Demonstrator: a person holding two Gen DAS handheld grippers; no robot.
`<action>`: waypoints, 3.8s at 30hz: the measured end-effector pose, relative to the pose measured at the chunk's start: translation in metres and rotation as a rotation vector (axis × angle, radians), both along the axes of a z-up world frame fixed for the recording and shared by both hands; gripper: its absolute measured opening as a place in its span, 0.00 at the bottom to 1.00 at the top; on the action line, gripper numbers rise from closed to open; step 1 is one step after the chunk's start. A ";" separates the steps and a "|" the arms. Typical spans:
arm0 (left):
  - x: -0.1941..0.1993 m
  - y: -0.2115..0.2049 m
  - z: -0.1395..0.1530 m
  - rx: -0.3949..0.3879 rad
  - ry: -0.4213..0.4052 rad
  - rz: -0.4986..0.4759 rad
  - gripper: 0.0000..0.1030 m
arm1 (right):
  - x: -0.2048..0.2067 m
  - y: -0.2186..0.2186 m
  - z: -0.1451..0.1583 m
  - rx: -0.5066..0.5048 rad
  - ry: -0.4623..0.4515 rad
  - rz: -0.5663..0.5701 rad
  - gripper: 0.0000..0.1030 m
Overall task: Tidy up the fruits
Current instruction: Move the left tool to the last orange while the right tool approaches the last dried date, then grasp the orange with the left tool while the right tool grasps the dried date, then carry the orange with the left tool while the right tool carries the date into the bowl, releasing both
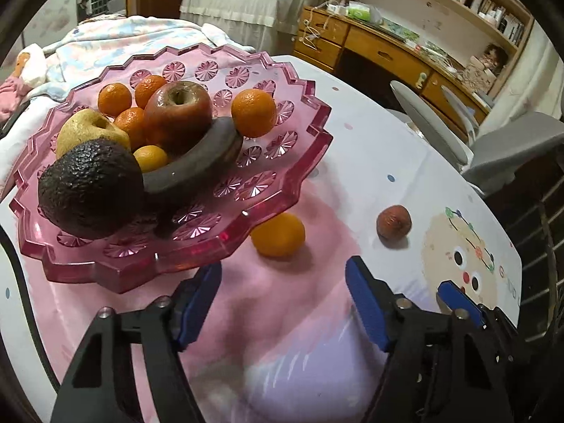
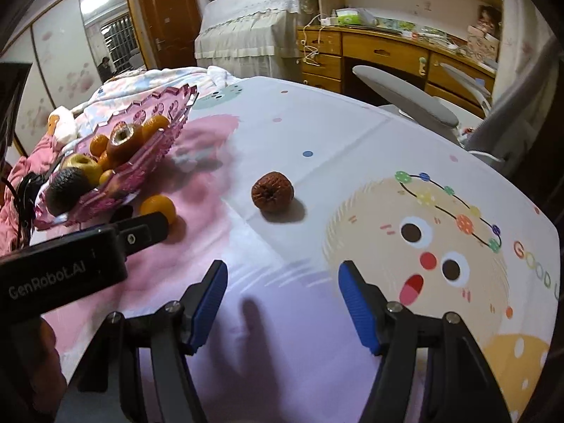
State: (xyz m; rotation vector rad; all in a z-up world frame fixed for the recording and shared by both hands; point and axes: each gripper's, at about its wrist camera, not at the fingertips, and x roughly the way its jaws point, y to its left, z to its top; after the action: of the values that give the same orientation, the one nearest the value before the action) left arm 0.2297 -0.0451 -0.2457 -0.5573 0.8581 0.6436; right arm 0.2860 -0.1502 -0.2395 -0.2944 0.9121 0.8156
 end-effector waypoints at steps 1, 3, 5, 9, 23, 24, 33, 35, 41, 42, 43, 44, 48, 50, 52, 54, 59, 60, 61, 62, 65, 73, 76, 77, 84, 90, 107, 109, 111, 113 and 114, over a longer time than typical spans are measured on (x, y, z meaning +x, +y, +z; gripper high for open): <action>0.001 0.000 -0.001 0.009 -0.013 0.010 0.68 | 0.002 0.001 -0.002 -0.001 -0.005 0.009 0.64; 0.005 -0.001 -0.004 0.020 -0.019 0.012 0.68 | 0.006 0.004 -0.007 -0.009 0.001 0.022 0.64; 0.010 0.000 -0.006 0.029 -0.016 0.019 0.68 | 0.010 0.005 -0.004 0.019 -0.007 0.033 0.64; 0.016 0.006 -0.009 0.025 -0.015 0.037 0.65 | 0.020 0.015 -0.005 0.000 -0.036 0.041 0.63; 0.025 0.019 -0.016 0.012 -0.027 0.074 0.53 | 0.037 0.049 -0.003 -0.042 -0.092 0.145 0.46; 0.026 0.020 -0.017 0.013 -0.028 0.074 0.50 | 0.036 0.051 -0.004 -0.051 -0.096 0.150 0.46; 0.028 0.025 -0.022 -0.025 -0.021 0.048 0.35 | 0.033 0.061 -0.007 -0.091 -0.101 0.180 0.33; 0.027 0.024 -0.022 -0.041 -0.023 0.038 0.35 | 0.032 0.061 -0.006 -0.096 -0.095 0.179 0.32; 0.019 0.013 -0.021 -0.091 -0.013 -0.034 0.34 | 0.023 0.047 -0.002 -0.119 -0.075 0.135 0.32; 0.017 0.009 -0.021 -0.095 -0.005 -0.054 0.34 | 0.021 0.042 -0.001 -0.122 -0.063 0.121 0.32; 0.013 0.003 -0.020 -0.095 0.009 -0.080 0.34 | 0.019 0.038 0.000 -0.127 -0.057 0.107 0.32; 0.010 0.000 -0.019 -0.095 0.012 -0.094 0.34 | 0.017 0.034 0.001 -0.129 -0.053 0.096 0.32; -0.010 -0.017 -0.012 -0.097 0.029 -0.186 0.34 | 0.000 0.012 0.009 -0.133 -0.027 0.049 0.32; -0.020 -0.023 -0.007 -0.084 0.037 -0.226 0.34 | -0.011 0.002 0.014 -0.138 -0.014 0.032 0.32; -0.032 -0.028 0.001 -0.076 0.045 -0.278 0.34 | -0.021 -0.005 0.019 -0.138 -0.005 0.018 0.32; -0.043 -0.031 0.006 -0.071 0.055 -0.311 0.34 | -0.030 -0.010 0.025 -0.136 0.005 0.007 0.32; -0.075 -0.038 0.029 -0.041 0.076 -0.403 0.34 | -0.055 -0.018 0.045 -0.128 0.015 -0.003 0.32; -0.081 -0.038 0.035 -0.036 0.073 -0.414 0.34 | -0.063 -0.019 0.052 -0.121 0.021 -0.008 0.32; -0.088 -0.037 0.042 -0.029 0.070 -0.425 0.34 | -0.066 -0.019 0.055 -0.114 0.027 -0.010 0.32; -0.091 -0.034 0.047 -0.028 0.068 -0.428 0.34 | -0.073 -0.019 0.061 -0.102 0.037 -0.011 0.32; -0.103 -0.024 0.067 -0.020 0.046 -0.434 0.34 | -0.092 -0.013 0.073 -0.102 0.042 -0.008 0.32; -0.129 0.018 0.114 0.007 -0.005 -0.498 0.34 | -0.129 0.005 0.098 -0.052 0.085 -0.069 0.32; -0.133 0.036 0.126 0.006 -0.011 -0.537 0.34 | -0.138 0.018 0.103 -0.028 0.125 -0.121 0.32; -0.133 0.041 0.129 0.005 -0.014 -0.551 0.34 | -0.141 0.024 0.104 -0.018 0.140 -0.123 0.32; -0.121 0.096 0.158 0.033 -0.040 -0.691 0.34 | -0.161 0.072 0.115 -0.014 0.130 -0.173 0.32; -0.108 0.140 0.168 0.055 -0.054 -0.765 0.35 | -0.163 0.111 0.118 0.017 0.127 -0.260 0.32; -0.060 0.214 0.141 0.030 -0.001 -0.886 0.38 | -0.126 0.168 0.097 0.159 0.140 -0.512 0.33; -0.056 0.217 0.139 0.019 -0.005 -0.883 0.59 | -0.123 0.168 0.095 0.159 0.150 -0.518 0.43; -0.056 0.218 0.139 0.023 -0.011 -0.875 0.62 | -0.121 0.170 0.093 0.150 0.163 -0.520 0.51; -0.054 0.219 0.138 0.018 -0.006 -0.869 0.66 | -0.123 0.170 0.093 0.145 0.161 -0.518 0.52; -0.054 0.220 0.137 0.009 0.000 -0.862 0.70 | -0.123 0.171 0.093 0.141 0.160 -0.517 0.53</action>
State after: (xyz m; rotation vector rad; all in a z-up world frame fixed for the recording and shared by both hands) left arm 0.1760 0.1745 -0.1091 -0.1376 0.9913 -0.1400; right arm 0.1630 0.0204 -0.1461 0.1325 1.0156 0.4233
